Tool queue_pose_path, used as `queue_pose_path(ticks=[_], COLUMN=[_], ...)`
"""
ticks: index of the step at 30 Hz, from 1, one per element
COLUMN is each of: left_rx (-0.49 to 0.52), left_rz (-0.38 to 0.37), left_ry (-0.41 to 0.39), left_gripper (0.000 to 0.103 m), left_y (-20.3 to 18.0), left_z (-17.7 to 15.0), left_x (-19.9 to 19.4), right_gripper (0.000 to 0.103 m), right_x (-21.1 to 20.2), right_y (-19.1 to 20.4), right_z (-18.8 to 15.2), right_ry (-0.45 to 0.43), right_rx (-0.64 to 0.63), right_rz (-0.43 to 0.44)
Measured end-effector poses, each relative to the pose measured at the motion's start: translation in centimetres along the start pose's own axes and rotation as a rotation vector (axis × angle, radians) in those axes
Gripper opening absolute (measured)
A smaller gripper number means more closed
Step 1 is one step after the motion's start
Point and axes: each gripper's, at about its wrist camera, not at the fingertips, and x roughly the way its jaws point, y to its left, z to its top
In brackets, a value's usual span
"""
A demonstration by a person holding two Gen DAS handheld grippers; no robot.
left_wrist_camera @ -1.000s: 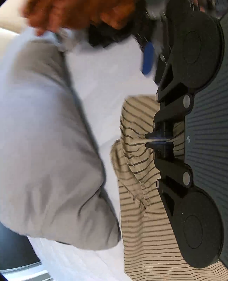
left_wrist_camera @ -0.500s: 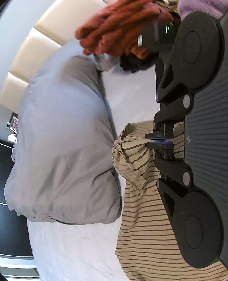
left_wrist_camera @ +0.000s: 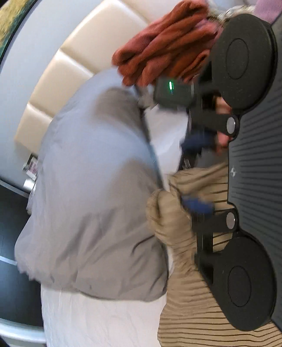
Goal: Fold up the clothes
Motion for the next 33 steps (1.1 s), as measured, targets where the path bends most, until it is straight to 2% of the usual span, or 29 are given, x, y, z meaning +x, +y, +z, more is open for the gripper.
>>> queue_pose_path(ticks=[2,4,6,11,14,17,18,19,20,22,24,26,28,30,31,33], left_rx=[-0.012,-0.017,-0.007,-0.004,-0.011,-0.065,-0.079,-0.077,-0.074,-0.06,-0.063,-0.069,-0.069,-0.07,-0.072,-0.08], left_rz=[0.014,0.034,0.062,0.131,0.191,0.196,0.19,0.18,0.171,0.162,0.157,0.157,0.155,0.151,0.148,0.14], left_ry=[0.004,0.009,0.005,0.043,0.095,0.135,0.143,0.148,0.152,0.156,0.168,0.168,0.163,0.159,0.158,0.152], left_gripper=[0.061,0.061,0.061,0.061,0.06,0.058,0.057,0.055,0.053,0.053,0.053,0.053,0.053,0.053,0.053,0.053], left_y=[0.4,0.7,1.1,3.2,4.7,6.2,6.5,6.7,6.8,6.8,7.0,7.0,6.9,6.9,7.0,7.2], left_z=[-0.1,-0.3,-0.5,-1.5,-2.7,-4.1,-4.5,-4.8,-5.2,-5.6,-5.8,-5.9,-6.0,-6.1,-6.1,-6.1], left_x=[1.0,1.8,2.1,2.4,3.1,3.7,3.8,3.8,3.9,4.0,4.4,4.7,4.8,4.9,4.9,5.0], right_gripper=[0.038,0.043,0.044,0.046,0.046,0.044,0.041,0.03,0.026,0.026,0.028,0.048,0.052,0.049,0.046,0.024], right_x=[-0.8,-1.6,-2.5,-4.3,-4.7,-5.0,-5.2,-5.3,-5.4,-5.8,-6.0,-5.7,-4.2,-2.3,-2.0,-0.9], right_y=[-0.2,-0.5,-0.5,-0.9,-1.9,-2.9,-3.2,-3.5,-3.9,-4.4,-4.6,-4.4,-3.8,-3.5,-3.6,-3.2], right_z=[0.9,1.8,2.3,2.7,1.8,1.0,0.7,0.4,0.1,-0.4,-0.9,-1.4,-1.7,-1.8,-1.8,-1.3], right_ry=[-0.016,-0.032,-0.04,-0.014,0.038,0.089,0.107,0.124,0.141,0.159,0.159,0.155,0.173,0.188,0.182,0.186], right_rx=[-0.042,-0.085,-0.134,-0.213,-0.152,-0.092,-0.072,-0.051,-0.031,0.021,0.075,0.121,0.148,0.154,0.173,0.158], right_rz=[-0.068,-0.136,-0.176,-0.169,-0.156,-0.142,-0.138,-0.133,-0.128,-0.106,-0.068,-0.028,-0.012,-0.074,-0.063,-0.075])
